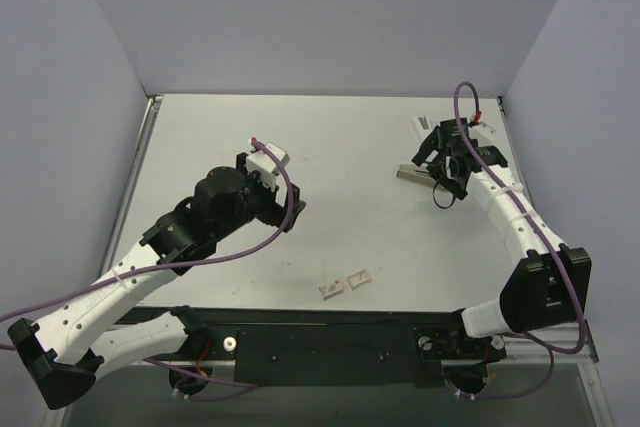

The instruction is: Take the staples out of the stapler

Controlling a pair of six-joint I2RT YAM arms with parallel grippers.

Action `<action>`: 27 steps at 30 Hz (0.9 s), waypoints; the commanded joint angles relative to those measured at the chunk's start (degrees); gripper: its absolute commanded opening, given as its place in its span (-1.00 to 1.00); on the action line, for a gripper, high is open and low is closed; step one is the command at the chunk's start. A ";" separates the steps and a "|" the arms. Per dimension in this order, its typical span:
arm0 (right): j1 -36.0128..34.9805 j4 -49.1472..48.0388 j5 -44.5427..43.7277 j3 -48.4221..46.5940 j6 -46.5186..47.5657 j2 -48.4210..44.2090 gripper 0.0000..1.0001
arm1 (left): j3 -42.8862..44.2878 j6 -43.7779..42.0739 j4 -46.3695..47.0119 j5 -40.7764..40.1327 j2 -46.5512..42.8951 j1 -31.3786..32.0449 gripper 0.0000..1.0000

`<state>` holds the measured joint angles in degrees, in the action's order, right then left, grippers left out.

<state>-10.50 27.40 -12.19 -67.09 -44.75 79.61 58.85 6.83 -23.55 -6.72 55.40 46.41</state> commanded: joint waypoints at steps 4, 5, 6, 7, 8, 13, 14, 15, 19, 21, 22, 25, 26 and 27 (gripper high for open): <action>2.06 -2.34 -1.79 -2.61 -9.65 7.30 0.77 | 0.56 -0.68 -0.71 3.02 -0.55 0.26 0.95; 2.33 -2.96 -1.79 -2.61 -10.61 7.83 0.76 | 0.56 -0.68 -0.53 3.38 -0.55 0.08 0.94; 2.68 -3.83 -1.96 -2.87 -11.05 9.06 0.73 | 0.56 -0.68 -0.53 3.73 -0.55 0.08 0.94; 3.03 -4.10 -2.14 -3.13 -11.58 9.85 0.71 | 0.48 -0.68 -0.53 3.82 -0.64 0.17 0.95; 3.38 -4.28 -2.31 -3.83 -11.85 11.08 0.69 | 0.39 -0.76 -0.62 3.82 -0.64 0.17 0.94; 4.52 -4.90 -1.00 -6.30 -14.04 16.44 0.52 | 0.30 -1.12 -0.97 4.34 -0.90 0.17 0.94; 4.61 -5.25 -1.35 -6.47 -14.22 16.89 0.50 | 0.39 -1.20 -0.97 4.52 -0.90 0.08 0.94; 4.70 -5.68 -1.87 -6.56 -14.92 17.50 0.47 | 0.39 -1.21 -1.14 4.78 -0.99 0.08 0.94; 4.96 -7.36 -1.53 -6.48 -16.68 19.61 0.37 | 0.21 -1.47 -1.15 5.31 -1.17 0.08 0.95; 5.05 -7.80 -1.09 -6.74 -17.47 20.84 0.34 | 0.30 -1.47 -1.15 5.40 -1.17 -0.01 0.95; 5.05 -7.80 -1.00 -7.00 -17.91 21.37 0.33 | 0.30 -1.47 -1.23 5.40 -1.08 -0.01 0.94; 5.05 -7.97 -0.21 -7.44 -18.88 23.39 0.32 | 0.39 -1.38 -1.24 5.93 -0.73 -0.09 0.95; 5.05 -8.06 -0.03 -7.35 -19.32 23.65 0.32 | 0.39 -1.47 -1.23 6.02 -0.55 -0.09 0.94; 5.05 -8.24 0.06 -7.27 -19.49 24.18 0.31 | 0.48 -1.47 -1.32 6.19 -0.47 -0.01 0.95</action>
<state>-5.91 18.96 -12.27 -72.58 -61.69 102.41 58.83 6.07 -25.10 -2.02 55.22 46.39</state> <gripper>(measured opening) 0.663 0.972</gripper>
